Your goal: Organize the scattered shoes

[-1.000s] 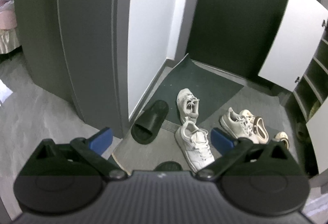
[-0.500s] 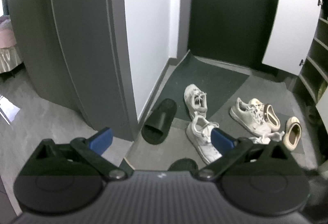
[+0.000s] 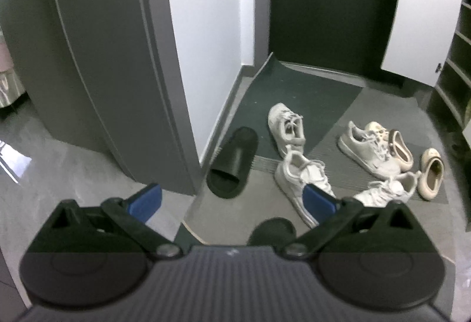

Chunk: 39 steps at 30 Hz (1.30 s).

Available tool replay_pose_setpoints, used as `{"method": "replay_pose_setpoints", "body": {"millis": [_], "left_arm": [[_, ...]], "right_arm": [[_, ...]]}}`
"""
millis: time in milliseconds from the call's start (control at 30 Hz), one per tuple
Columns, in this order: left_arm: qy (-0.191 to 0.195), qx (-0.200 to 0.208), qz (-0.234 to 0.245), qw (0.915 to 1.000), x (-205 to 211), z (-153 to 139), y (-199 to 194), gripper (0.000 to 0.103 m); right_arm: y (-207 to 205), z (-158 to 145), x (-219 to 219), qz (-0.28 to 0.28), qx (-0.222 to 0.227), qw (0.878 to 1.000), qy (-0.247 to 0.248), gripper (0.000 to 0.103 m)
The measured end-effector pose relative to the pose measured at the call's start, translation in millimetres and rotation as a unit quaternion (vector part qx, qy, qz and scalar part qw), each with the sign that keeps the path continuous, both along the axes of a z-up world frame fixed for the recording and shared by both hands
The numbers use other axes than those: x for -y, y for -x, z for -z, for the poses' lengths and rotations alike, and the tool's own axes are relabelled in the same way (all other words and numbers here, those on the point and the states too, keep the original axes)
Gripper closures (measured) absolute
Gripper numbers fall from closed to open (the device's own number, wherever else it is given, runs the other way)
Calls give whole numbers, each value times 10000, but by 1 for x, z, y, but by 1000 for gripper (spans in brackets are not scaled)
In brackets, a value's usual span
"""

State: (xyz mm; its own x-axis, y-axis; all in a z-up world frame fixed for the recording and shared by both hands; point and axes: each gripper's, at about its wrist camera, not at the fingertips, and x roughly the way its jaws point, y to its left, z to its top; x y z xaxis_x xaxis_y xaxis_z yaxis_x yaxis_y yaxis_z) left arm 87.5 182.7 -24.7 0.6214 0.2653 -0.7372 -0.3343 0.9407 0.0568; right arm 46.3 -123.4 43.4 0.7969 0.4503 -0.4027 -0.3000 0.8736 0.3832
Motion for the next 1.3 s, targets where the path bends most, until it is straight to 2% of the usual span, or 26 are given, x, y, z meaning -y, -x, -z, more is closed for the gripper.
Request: {"method": "replay_pose_setpoints", "body": {"millis": [133,300,333,433,500,533,600,633,700,733,800,867,933,967,1000,1100,1200,1300], "left_arm": [[343,-151,-17,9993,-9,2,-14,0],[1301,-349,-224,9906,-41,7,-63,0],[1301,-440,-196,9903,-43,10,-73,0],[898,-1023,115,9906,-47,30,-127,0],[661,-1267,304,9893,-47,46,-158,0],[719,-1325,291,9881,-49,54,-170,0],[1099,-1499,156,9825,-62,83,-203,0],[1311,-1590,103,9785,-66,96,-216,0],[1934,-1817,-75,9641,-81,139,-247,0],[2220,-1832,-163,9575,-88,155,-254,0],[3272,-1826,-513,9257,-116,212,-278,0],[3693,-1830,-884,9068,-133,255,-288,0],[3945,-1873,-1217,8914,-148,288,-293,0],[4045,-1876,-1375,8845,-155,303,-294,0],[4074,-1860,-1527,8810,-161,313,-296,0],[4192,-1757,-1988,8683,-175,342,-301,0],[4300,-1622,-2423,8544,-188,369,-308,0],[4267,-1475,-2685,8509,-192,380,-314,0]], "right_arm": [[2,-3,1,-9,140,9999,-16,0],[-1,-11,13,178,352,9991,-153,0],[-2,-12,14,178,343,9990,-219,0],[-5,-9,19,159,217,9986,-464,0],[-9,-2,22,146,31,9977,-661,0],[-9,4,24,207,-90,9973,-700,0],[-11,17,30,326,-456,9947,-860,0],[-13,22,32,343,-634,9925,-991,0],[-20,34,38,373,-1025,9856,-1289,0],[-29,45,42,377,-1356,9774,-1579,0],[-39,62,48,503,-1839,9627,-1922,0],[-45,76,52,738,-2226,9489,-2112,0],[-59,98,58,1211,-2730,9276,-2243,0],[-65,104,59,1353,-2827,9229,-2237,0],[-71,109,60,1472,-2898,9193,-2218,0],[-88,112,54,1528,-2820,9275,-1918,0],[-106,118,44,1380,-2855,9303,-1842,0],[-126,123,36,1240,-2939,9288,-1886,0]]}}
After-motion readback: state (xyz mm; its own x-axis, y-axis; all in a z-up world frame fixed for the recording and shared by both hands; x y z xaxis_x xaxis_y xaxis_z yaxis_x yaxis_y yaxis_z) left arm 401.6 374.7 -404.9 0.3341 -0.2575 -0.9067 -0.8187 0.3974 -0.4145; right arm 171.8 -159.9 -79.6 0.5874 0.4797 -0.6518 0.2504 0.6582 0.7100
